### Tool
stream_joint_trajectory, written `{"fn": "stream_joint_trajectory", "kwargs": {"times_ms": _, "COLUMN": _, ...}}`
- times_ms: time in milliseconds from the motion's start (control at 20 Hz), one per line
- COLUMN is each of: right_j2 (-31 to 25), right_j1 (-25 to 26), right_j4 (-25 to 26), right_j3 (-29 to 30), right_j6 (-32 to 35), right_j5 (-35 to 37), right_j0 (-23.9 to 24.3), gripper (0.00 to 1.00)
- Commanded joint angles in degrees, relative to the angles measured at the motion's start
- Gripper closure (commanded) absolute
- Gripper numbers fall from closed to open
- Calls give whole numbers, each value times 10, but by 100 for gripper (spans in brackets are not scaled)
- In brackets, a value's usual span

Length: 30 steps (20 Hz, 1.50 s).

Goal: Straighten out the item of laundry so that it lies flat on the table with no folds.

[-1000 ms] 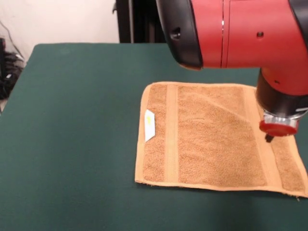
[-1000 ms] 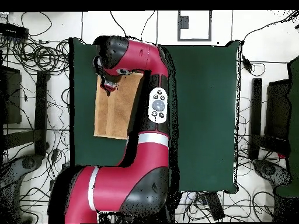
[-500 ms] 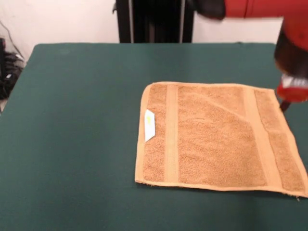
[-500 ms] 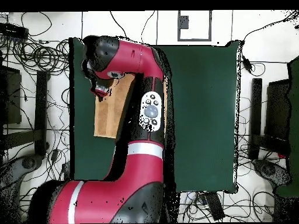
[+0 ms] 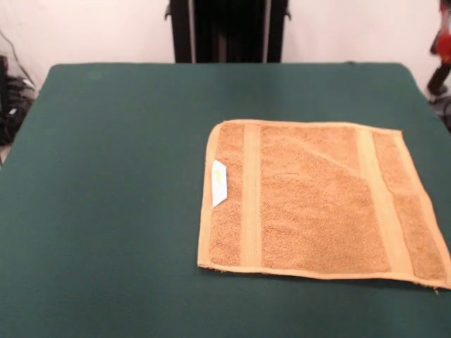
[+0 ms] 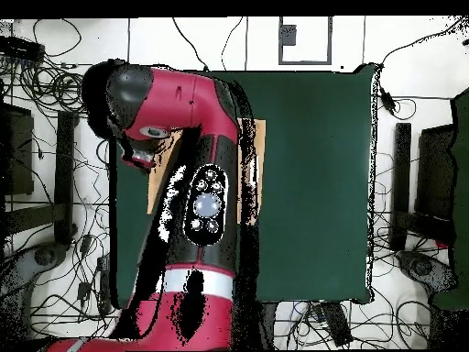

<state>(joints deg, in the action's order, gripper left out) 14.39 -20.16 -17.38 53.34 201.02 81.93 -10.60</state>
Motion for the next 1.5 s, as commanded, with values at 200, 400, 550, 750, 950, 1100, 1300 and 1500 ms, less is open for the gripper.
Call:
{"fn": "stream_joint_trajectory", "kwargs": {"times_ms": 200, "right_j2": -26, "right_j1": -63, "right_j4": -8, "right_j3": 203, "right_j6": -11, "right_j5": -51, "right_j0": -12, "gripper": 0}}
{"fn": "stream_joint_trajectory", "kwargs": {"times_ms": 400, "right_j2": -48, "right_j1": -92, "right_j4": -28, "right_j3": 258, "right_j6": -46, "right_j5": -58, "right_j0": -1, "gripper": 0}}
{"fn": "stream_joint_trajectory", "kwargs": {"times_ms": 550, "right_j2": -50, "right_j1": -107, "right_j4": -26, "right_j3": 290, "right_j6": -61, "right_j5": -71, "right_j0": -1, "gripper": 0}}
{"fn": "stream_joint_trajectory", "kwargs": {"times_ms": 750, "right_j2": -50, "right_j1": -141, "right_j4": -15, "right_j3": 350, "right_j6": -94, "right_j5": -117, "right_j0": -3, "gripper": 0}}
{"fn": "stream_joint_trajectory", "kwargs": {"times_ms": 950, "right_j2": -56, "right_j1": -183, "right_j4": -1, "right_j3": 420, "right_j6": -140, "right_j5": -166, "right_j0": 0, "gripper": 0}}
{"fn": "stream_joint_trajectory", "kwargs": {"times_ms": 1100, "right_j2": -66, "right_j1": -197, "right_j4": 11, "right_j3": 438, "right_j6": -155, "right_j5": -197, "right_j0": 7, "gripper": 0}}
{"fn": "stream_joint_trajectory", "kwargs": {"times_ms": 1300, "right_j2": -73, "right_j1": -213, "right_j4": 8, "right_j3": 465, "right_j6": -156, "right_j5": -221, "right_j0": 17, "gripper": 0}}
{"fn": "stream_joint_trajectory", "kwargs": {"times_ms": 1500, "right_j2": -79, "right_j1": -227, "right_j4": 14, "right_j3": 488, "right_j6": -156, "right_j5": -268, "right_j0": 24, "gripper": 0}}
